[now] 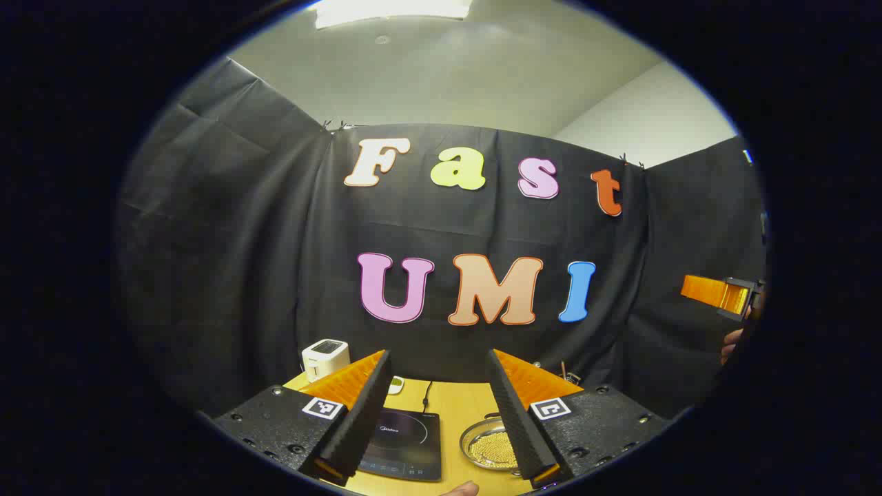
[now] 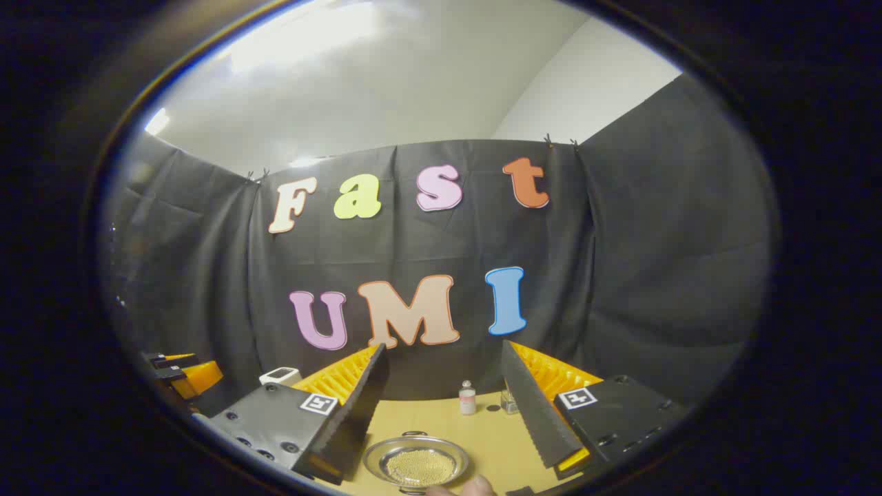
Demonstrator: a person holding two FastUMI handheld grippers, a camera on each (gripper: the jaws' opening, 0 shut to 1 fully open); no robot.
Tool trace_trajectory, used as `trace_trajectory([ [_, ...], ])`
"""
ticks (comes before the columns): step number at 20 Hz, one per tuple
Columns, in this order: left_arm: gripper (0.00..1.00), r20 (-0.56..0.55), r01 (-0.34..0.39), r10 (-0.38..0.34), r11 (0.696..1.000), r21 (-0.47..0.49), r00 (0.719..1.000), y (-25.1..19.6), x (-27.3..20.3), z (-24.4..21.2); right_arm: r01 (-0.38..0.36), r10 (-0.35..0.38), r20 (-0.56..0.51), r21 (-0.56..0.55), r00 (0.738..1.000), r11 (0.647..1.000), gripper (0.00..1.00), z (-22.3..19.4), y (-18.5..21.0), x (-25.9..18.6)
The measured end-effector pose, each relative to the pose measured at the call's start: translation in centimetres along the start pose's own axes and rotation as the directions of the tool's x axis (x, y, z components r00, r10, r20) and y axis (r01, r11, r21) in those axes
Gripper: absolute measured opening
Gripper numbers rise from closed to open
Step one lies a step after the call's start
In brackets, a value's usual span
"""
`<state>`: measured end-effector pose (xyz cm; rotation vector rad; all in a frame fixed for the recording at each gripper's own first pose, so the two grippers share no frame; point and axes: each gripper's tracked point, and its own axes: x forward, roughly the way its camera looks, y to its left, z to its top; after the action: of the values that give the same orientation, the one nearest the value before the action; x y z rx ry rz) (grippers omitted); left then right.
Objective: First push the handle of the pot to place it horizontally, then grasp the pot with both hands and set it on the induction cooktop.
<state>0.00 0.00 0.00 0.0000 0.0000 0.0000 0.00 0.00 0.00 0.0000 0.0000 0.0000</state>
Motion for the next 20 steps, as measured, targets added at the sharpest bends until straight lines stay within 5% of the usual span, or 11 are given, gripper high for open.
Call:
trace_trajectory([
  [6, 0.84, -0.002, -0.019, 0.019, 1.000, 0.004, 1.000, -0.6, 0.8, 0.3, -0.010, 0.009, -0.032, -0.018, 0.999, 1.000, 0.92, -1.3, -1.0, 1.3],
  [7, 0.84, -0.006, -0.021, 0.021, 1.000, 0.008, 1.000, -0.6, 0.6, 0.1, -0.017, 0.017, -0.034, -0.014, 0.999, 1.000, 0.99, -1.2, -0.9, 1.4],
  [9, 0.79, -0.004, -0.022, 0.022, 1.000, 0.015, 1.000, -0.7, 0.7, 0.4, -0.025, 0.024, -0.033, -0.023, 0.999, 0.999, 0.92, -1.5, -0.7, 1.6],
  [12, 0.79, -0.007, -0.026, 0.026, 0.999, 0.023, 1.000, -0.9, 0.8, 0.4, -0.041, 0.039, -0.041, -0.036, 0.998, 0.999, 1.00, -2.0, -0.3, 1.8],
  [14, 0.79, -0.012, -0.030, 0.030, 0.999, 0.018, 0.999, -0.8, 0.8, 0.3, -0.043, 0.042, -0.045, -0.036, 0.998, 0.998, 0.92, -2.2, -0.4, 1.7],
  [15, 0.79, -0.015, -0.033, 0.033, 0.999, 0.017, 0.999, -0.8, 0.7, 0.2, -0.045, 0.044, -0.049, -0.033, 0.998, 0.998, 1.00, -2.3, -0.4, 1.7],
  [16, 0.79, -0.018, -0.035, 0.036, 0.999, 0.018, 0.999, -0.6, 0.7, 0.1, -0.048, 0.047, -0.051, -0.030, 0.998, 0.998, 0.92, -2.4, -0.3, 1.7],
  [20, 0.84, -0.024, -0.041, 0.042, 0.999, 0.024, 0.999, 0.0, 0.4, 0.0, -0.051, 0.048, -0.066, -0.034, 0.997, 0.998, 0.92, -3.1, -0.1, 1.8],
])
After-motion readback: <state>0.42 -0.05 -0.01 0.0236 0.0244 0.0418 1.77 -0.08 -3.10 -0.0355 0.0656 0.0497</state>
